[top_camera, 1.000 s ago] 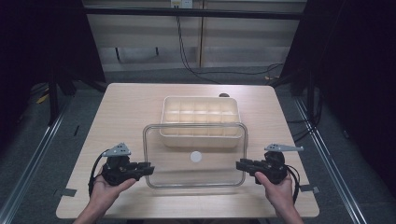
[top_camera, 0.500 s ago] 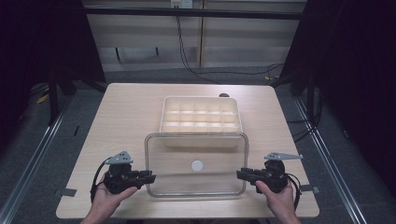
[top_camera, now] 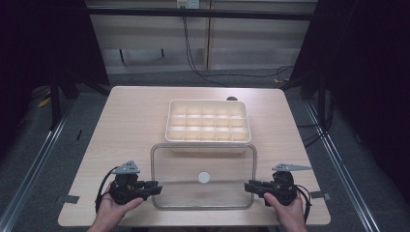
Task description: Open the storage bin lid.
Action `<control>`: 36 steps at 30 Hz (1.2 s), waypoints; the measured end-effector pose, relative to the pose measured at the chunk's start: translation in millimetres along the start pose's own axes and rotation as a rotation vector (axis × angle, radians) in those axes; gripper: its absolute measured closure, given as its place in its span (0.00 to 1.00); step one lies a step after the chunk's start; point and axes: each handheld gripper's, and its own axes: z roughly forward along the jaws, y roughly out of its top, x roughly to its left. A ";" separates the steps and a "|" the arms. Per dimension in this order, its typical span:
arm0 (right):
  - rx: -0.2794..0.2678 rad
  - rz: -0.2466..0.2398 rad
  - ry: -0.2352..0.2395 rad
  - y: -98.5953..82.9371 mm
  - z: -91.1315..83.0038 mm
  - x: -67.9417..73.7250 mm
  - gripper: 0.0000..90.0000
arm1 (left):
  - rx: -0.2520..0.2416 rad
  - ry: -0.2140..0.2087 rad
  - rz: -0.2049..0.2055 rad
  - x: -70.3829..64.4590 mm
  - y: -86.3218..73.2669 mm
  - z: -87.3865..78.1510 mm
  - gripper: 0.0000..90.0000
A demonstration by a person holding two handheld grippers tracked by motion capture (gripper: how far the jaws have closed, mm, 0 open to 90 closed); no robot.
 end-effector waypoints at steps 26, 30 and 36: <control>0.055 0.008 -0.004 -6.4 12.9 -9.9 0.69 | 0.036 -0.053 -0.062 11.9 -4.7 17.4 0.67; 0.063 0.013 -0.007 -6.5 15.5 -11.9 0.67 | 0.048 -0.054 -0.065 13.9 -3.6 21.2 0.65; 0.066 0.019 -0.014 -5.8 18.5 -14.4 0.65 | 0.054 -0.052 -0.066 14.6 -3.2 23.6 0.64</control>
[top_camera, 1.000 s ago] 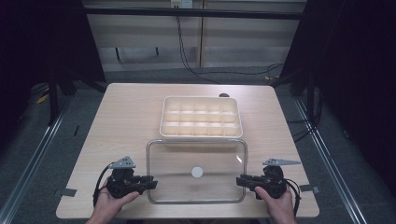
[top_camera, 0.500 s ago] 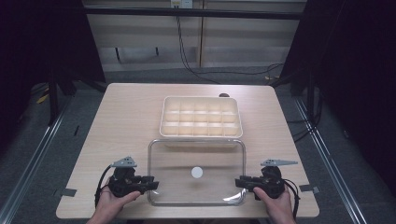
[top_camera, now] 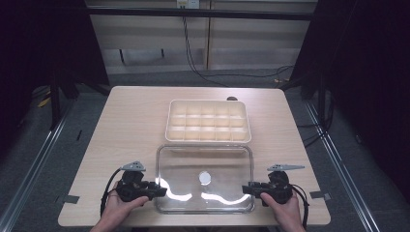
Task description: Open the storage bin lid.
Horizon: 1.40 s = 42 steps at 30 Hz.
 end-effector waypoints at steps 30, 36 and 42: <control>0.061 -0.065 -0.119 4.1 14.7 9.2 0.42 | 0.024 0.060 0.001 3.7 1.1 5.5 0.61; 0.043 -0.047 -0.153 7.3 12.7 3.2 0.40 | 0.040 0.095 0.002 4.5 1.4 7.3 0.58; 0.018 -0.033 -0.104 7.8 11.6 0.9 0.39 | 0.035 0.085 -0.012 5.3 1.4 7.6 0.55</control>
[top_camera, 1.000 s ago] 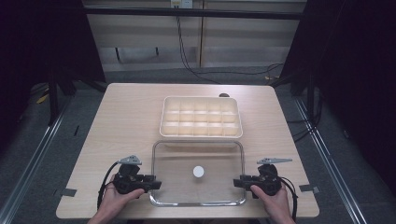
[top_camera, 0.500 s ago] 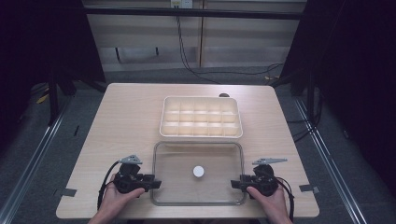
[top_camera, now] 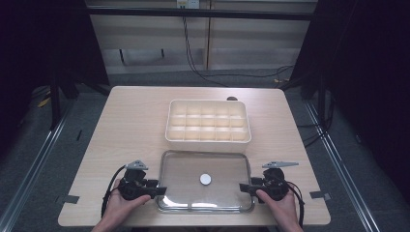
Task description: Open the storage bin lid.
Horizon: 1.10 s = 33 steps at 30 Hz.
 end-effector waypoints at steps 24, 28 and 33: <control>-0.171 -0.085 0.058 36.0 -31.7 -1.7 0.36 | -0.135 0.033 0.023 12.6 32.0 -32.5 0.38; -0.247 -0.086 0.038 35.1 -39.2 -5.4 0.33 | -0.193 0.080 0.028 16.6 20.4 -35.4 0.38; -0.286 -0.074 -0.029 30.9 -41.1 -19.9 0.29 | -0.248 0.119 -0.003 28.9 11.1 -44.3 0.37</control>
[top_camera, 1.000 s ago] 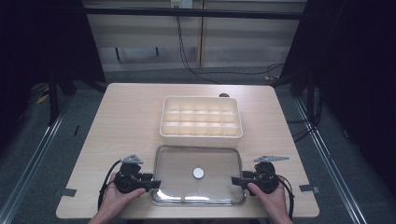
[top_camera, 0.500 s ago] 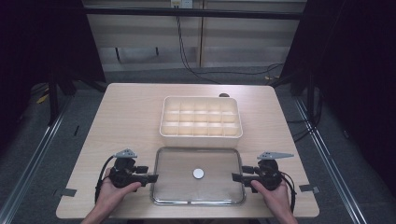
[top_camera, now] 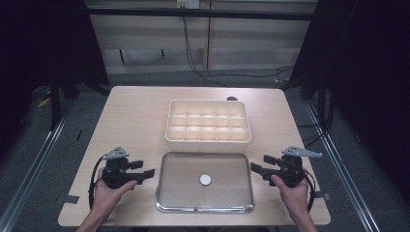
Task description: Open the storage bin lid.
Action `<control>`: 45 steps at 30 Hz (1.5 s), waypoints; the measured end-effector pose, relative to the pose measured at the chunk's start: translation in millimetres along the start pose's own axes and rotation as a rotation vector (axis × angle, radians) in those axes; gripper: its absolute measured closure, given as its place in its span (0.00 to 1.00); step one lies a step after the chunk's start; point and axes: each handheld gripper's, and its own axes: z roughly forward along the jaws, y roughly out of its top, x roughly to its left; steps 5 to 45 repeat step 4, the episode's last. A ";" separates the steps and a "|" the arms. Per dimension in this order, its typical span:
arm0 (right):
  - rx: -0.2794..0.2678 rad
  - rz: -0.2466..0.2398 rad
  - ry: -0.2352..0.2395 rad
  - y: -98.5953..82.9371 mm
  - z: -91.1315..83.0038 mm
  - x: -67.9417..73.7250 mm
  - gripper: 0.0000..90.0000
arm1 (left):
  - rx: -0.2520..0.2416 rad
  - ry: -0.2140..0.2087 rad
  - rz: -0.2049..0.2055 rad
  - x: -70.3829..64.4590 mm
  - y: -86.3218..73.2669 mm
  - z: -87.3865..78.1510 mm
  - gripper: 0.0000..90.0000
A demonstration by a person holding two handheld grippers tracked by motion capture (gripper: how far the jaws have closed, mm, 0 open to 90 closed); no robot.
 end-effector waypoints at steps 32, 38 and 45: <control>-0.017 0.004 -0.018 -0.1 -3.2 -7.1 0.29 | -0.034 0.045 -0.015 4.7 -2.4 -6.6 0.35; -0.017 0.004 -0.018 -0.1 -3.2 -7.1 0.29 | -0.034 0.045 -0.015 4.7 -2.4 -6.6 0.35; -0.017 0.004 -0.018 -0.1 -3.2 -7.1 0.29 | -0.034 0.045 -0.015 4.7 -2.4 -6.6 0.35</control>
